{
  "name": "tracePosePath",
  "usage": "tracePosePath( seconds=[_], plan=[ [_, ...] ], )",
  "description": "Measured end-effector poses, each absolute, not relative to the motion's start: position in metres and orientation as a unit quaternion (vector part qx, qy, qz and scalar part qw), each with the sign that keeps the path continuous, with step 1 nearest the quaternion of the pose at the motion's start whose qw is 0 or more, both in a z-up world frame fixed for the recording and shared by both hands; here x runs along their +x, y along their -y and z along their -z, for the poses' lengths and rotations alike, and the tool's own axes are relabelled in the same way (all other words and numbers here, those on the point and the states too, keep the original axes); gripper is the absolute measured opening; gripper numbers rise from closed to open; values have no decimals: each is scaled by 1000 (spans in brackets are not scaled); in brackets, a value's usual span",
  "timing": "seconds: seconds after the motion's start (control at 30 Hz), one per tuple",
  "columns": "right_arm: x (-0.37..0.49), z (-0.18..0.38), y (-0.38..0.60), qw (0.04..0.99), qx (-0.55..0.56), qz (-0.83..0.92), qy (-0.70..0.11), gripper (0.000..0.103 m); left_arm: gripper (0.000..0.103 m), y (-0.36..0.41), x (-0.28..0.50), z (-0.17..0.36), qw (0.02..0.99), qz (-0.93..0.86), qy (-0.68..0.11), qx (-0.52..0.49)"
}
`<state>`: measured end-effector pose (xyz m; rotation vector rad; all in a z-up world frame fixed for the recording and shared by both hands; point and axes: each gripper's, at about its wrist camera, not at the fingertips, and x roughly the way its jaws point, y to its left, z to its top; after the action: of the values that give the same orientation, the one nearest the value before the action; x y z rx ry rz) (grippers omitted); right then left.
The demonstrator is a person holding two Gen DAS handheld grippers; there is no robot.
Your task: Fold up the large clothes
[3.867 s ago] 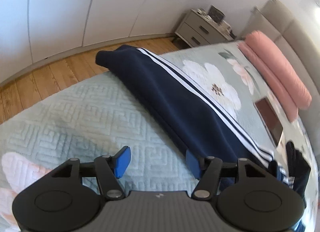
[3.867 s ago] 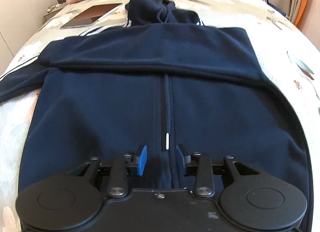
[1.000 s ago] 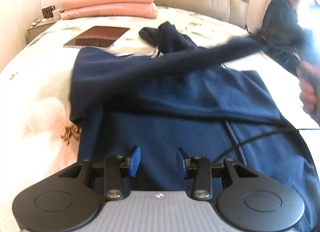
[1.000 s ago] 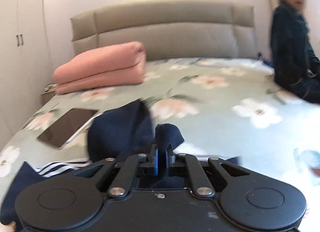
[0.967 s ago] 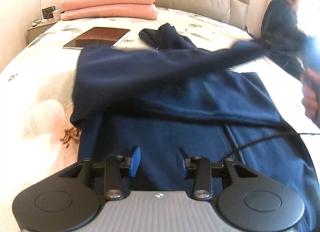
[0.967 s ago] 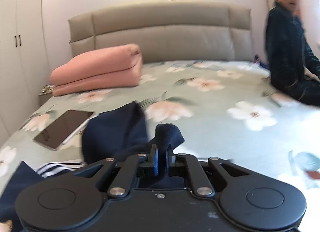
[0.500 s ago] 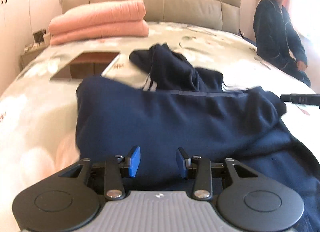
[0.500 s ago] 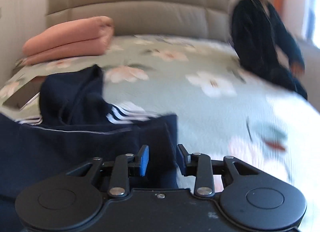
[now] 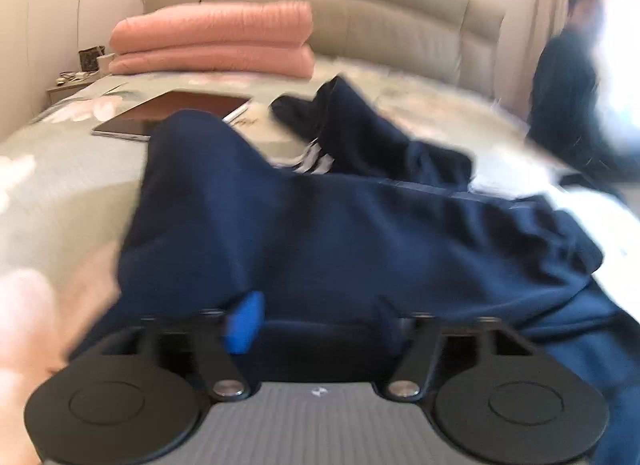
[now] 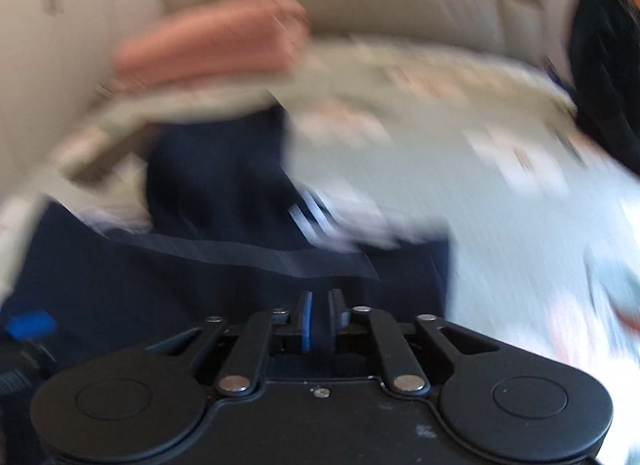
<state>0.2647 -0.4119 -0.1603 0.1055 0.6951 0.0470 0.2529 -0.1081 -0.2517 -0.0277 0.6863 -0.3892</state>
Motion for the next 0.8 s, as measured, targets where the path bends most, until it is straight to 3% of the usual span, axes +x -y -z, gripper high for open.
tracePosePath(
  seconds=[0.03, 0.13, 0.27, 0.4, 0.47, 0.6, 0.73, 0.8],
  plan=[
    [283, 155, 408, 940, 50, -37, -334, 38, 87, 116, 249, 254, 926, 193, -325, 14],
    [348, 153, 396, 945, 52, -75, -314, 38, 94, 145, 242, 262, 930, 181, -303, 102],
    [449, 171, 393, 939, 90, -78, -324, 39, 103, 127, 246, 266, 928, 213, -304, 39],
    [524, 193, 399, 920, 136, -72, -359, 43, 103, 128, 242, 269, 930, 214, -296, 43],
    [557, 200, 396, 917, 142, -63, -366, 76, 103, 127, 242, 271, 931, 216, -292, 37],
    [595, 215, 406, 909, 179, -24, -376, 82, 103, 123, 239, 271, 932, 220, -287, 29],
    [631, 248, 415, 876, 245, -23, -415, 97, 103, 120, 236, 271, 933, 222, -283, 24],
    [629, 249, 409, 887, 244, -20, -391, 101, 103, 120, 236, 271, 933, 222, -282, 23]
  ],
)
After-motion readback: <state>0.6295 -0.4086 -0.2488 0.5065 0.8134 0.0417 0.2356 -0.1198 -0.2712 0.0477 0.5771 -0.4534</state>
